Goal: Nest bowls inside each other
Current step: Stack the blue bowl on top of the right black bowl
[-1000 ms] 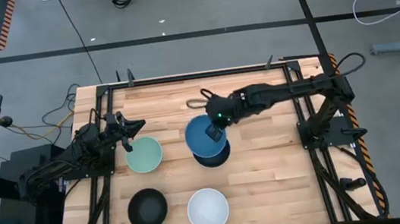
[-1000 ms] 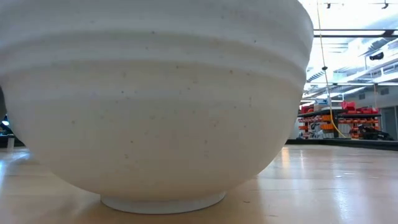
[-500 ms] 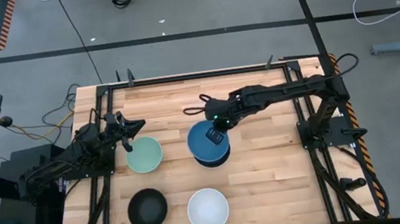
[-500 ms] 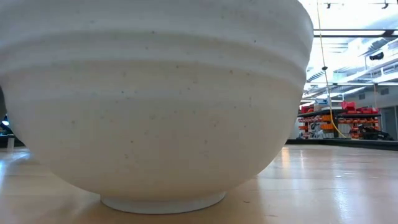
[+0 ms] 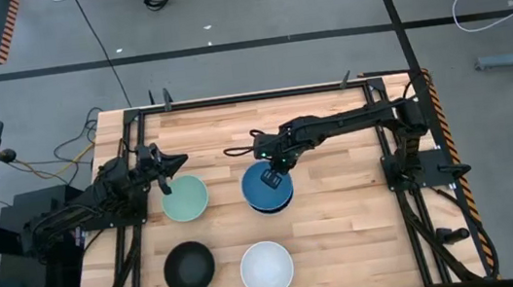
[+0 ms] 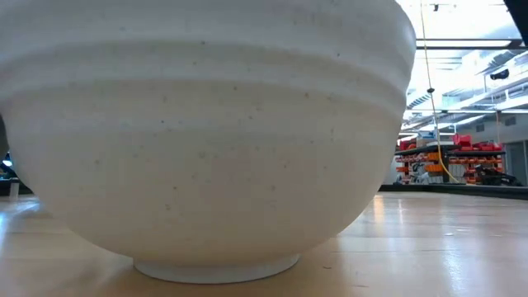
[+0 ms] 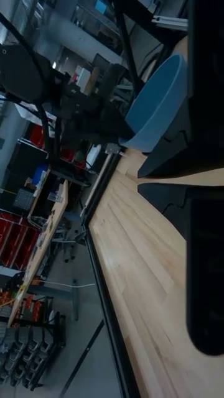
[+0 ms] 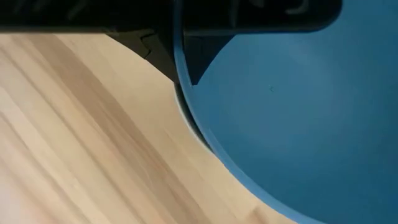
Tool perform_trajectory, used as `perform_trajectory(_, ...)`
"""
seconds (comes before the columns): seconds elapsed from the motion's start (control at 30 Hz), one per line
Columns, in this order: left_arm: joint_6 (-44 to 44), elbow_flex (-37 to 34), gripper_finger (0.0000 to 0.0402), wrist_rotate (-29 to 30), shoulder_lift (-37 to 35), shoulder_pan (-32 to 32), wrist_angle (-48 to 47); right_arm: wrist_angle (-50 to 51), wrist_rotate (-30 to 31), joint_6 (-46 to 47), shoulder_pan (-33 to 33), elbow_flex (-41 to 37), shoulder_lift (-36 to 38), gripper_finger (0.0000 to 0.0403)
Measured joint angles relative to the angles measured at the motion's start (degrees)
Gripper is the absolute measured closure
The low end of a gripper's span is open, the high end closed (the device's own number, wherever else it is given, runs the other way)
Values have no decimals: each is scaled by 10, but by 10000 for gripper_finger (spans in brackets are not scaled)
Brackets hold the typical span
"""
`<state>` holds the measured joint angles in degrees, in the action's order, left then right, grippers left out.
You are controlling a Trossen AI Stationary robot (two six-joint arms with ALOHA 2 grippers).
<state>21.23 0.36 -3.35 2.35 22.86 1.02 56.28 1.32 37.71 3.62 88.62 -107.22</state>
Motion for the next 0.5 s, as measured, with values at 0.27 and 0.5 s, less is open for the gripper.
perform_trajectory(0.27,2,0,369,0,0,0,0,17,-4,1,-3,0,-21,400)
perform_trajectory(0.5,2,0,376,0,7,0,1,12,-10,0,-3,0,-23,397)
